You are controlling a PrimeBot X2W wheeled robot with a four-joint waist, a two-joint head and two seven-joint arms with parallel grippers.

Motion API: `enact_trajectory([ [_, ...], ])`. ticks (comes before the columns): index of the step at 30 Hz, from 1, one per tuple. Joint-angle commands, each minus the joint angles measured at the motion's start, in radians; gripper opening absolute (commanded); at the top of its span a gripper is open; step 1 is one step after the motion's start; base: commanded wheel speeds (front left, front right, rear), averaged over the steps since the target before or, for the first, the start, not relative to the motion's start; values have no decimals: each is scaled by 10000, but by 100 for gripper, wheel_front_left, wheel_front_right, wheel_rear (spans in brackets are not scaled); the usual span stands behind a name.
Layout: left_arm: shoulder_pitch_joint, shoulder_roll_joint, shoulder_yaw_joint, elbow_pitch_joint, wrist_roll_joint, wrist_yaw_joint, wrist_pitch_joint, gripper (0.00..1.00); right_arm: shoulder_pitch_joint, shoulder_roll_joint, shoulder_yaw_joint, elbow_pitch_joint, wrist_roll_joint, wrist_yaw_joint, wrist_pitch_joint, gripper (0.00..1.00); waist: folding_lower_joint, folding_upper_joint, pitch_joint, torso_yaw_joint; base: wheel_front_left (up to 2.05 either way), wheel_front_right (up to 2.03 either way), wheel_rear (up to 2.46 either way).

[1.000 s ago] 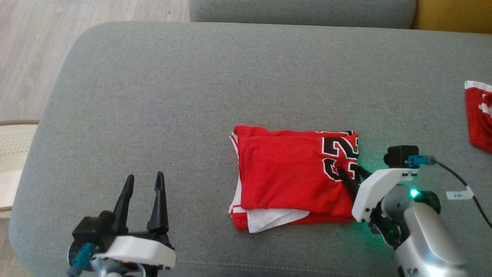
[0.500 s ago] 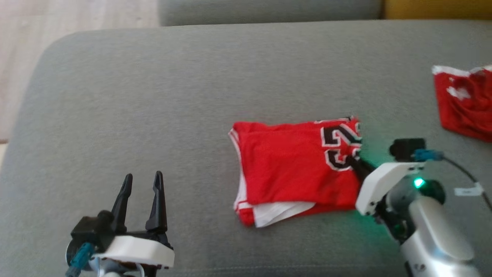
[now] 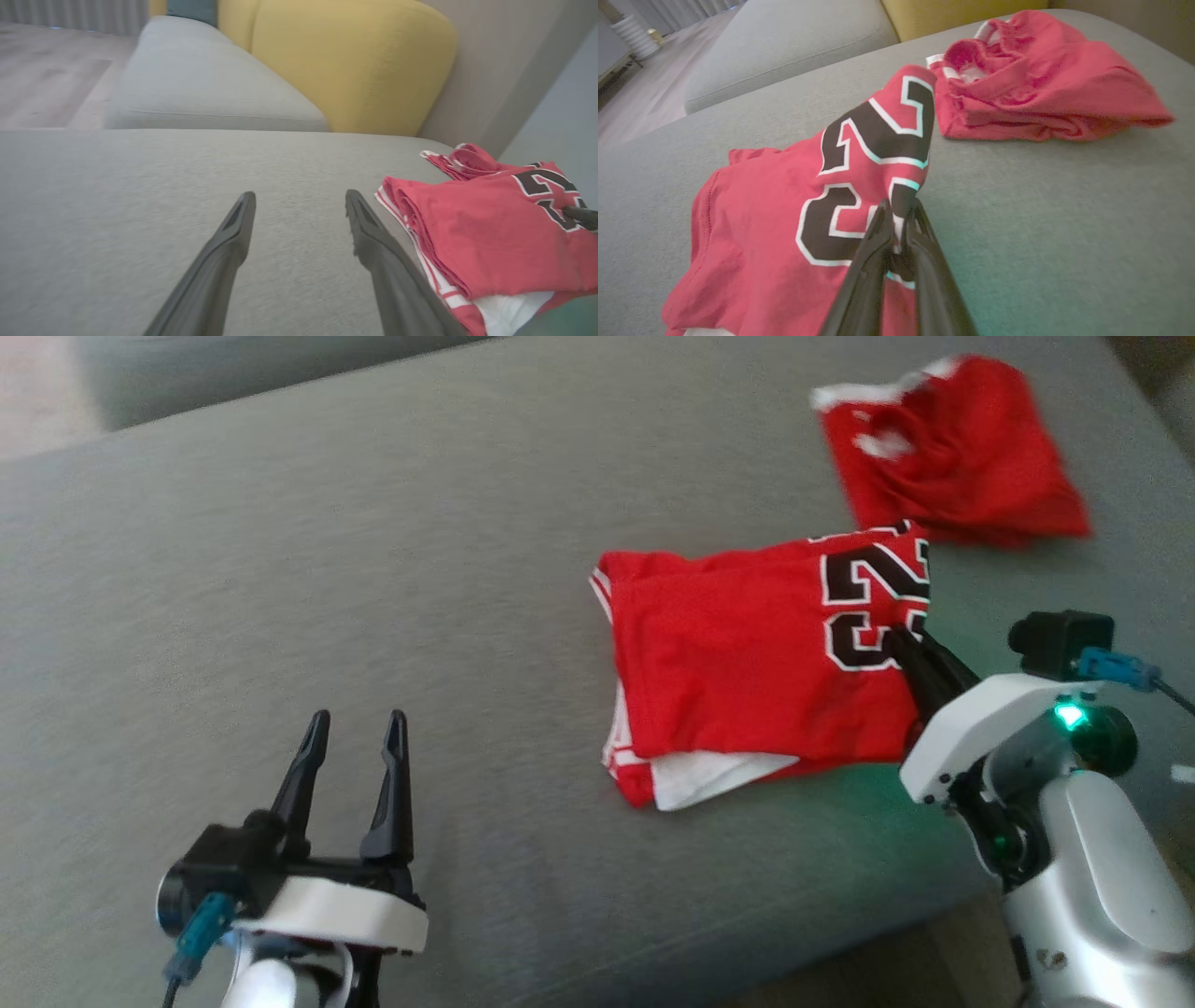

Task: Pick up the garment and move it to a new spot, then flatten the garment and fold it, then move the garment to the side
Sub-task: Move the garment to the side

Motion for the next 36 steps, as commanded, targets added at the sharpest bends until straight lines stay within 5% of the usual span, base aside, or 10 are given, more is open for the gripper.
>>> enact_trajectory([
  [1, -439, -53, 280, -249, 161, -64, -122, 100, -438, 74, 130, -517, -135, -9, -149, 0, 0, 0, 647, -1184, 0, 0, 0],
  [12, -717, -42, 299, -134, 524, -317, -122, 100, -517, 392, 137, -654, -292, -9, -560, 0, 0, 0, 974, -1729, 0, 0, 0],
  [23, -795, -47, 376, -338, 480, -305, -122, 100, -1854, 227, -76, -397, -683, -9, -429, 0, 0, 0, 986, -1108, 0, 0, 0],
  [36, -1062, -51, 209, -676, 252, -129, -122, 100, -4681, -460, -1239, 1699, -1789, -9, -518, 0, 0, 0, 1305, -5, 0, 0, 0],
])
